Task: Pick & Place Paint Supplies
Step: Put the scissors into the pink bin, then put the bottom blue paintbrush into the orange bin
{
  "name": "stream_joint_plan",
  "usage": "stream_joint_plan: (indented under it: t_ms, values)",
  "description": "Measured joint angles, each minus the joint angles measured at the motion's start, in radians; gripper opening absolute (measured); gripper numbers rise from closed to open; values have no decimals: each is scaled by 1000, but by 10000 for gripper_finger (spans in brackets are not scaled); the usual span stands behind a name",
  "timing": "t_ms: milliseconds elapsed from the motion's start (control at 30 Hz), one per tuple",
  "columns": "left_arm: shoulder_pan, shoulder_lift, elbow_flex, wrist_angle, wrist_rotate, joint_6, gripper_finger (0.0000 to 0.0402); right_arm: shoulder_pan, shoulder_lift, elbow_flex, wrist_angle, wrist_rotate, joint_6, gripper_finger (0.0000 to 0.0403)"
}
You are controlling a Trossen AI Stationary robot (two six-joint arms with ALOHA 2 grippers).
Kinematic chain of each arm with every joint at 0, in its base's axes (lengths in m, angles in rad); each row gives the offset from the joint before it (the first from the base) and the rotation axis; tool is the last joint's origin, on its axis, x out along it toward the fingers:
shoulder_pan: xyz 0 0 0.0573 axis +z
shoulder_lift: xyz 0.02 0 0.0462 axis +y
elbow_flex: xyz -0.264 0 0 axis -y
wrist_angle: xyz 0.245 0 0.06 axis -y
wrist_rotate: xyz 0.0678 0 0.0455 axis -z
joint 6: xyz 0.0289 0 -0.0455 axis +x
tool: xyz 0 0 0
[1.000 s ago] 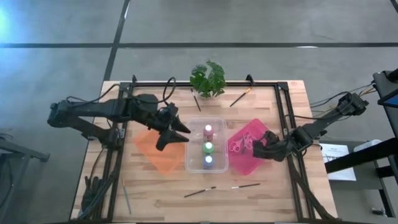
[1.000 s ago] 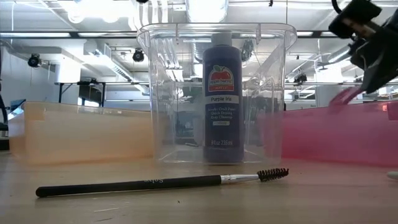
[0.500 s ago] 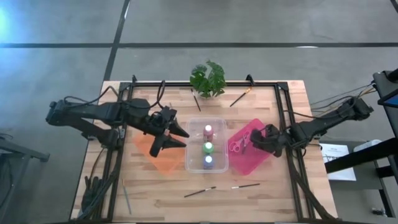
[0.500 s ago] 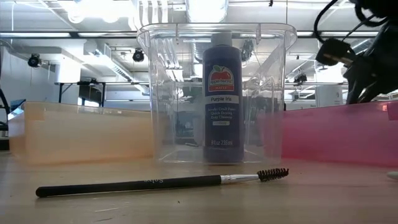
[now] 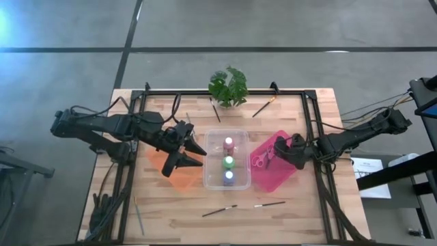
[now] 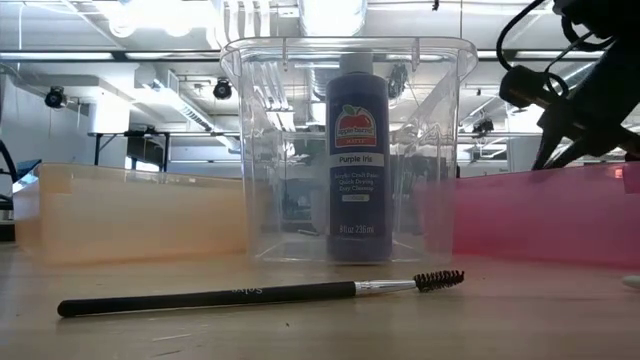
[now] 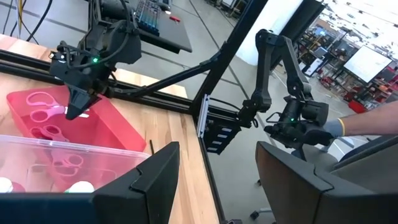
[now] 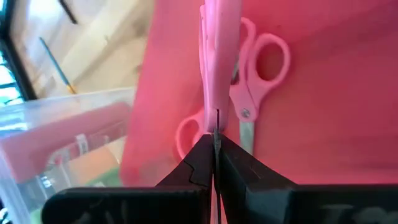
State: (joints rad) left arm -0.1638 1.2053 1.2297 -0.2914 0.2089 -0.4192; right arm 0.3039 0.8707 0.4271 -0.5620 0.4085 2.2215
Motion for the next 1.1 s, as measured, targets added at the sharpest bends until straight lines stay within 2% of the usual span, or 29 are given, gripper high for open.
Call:
stream_joint_plan:
  t_ms: [200, 367, 533, 667, 833, 1100]
  values:
    - [-2, 0, 0, 0, 0, 0, 221, -3, 0, -7, -3, 14, -18, 24]
    - [-7, 0, 0, 0, 0, 0, 221, -3, 0, -7, -1, 25, -20, 95]
    - [-8, 0, 0, 0, 0, -1, 221, -3, -18, -7, 80, 116, -66, 171]
    - [-8, 0, 0, 0, 0, -4, 221, -3, -45, -7, 159, 161, -139, 211]
    - [-8, 0, 0, 0, 0, -4, 221, -3, -71, -7, 238, 172, -206, 235]
    - [-7, 0, 0, 0, -1, -5, 221, -3, -77, -7, 365, 174, -306, 238]
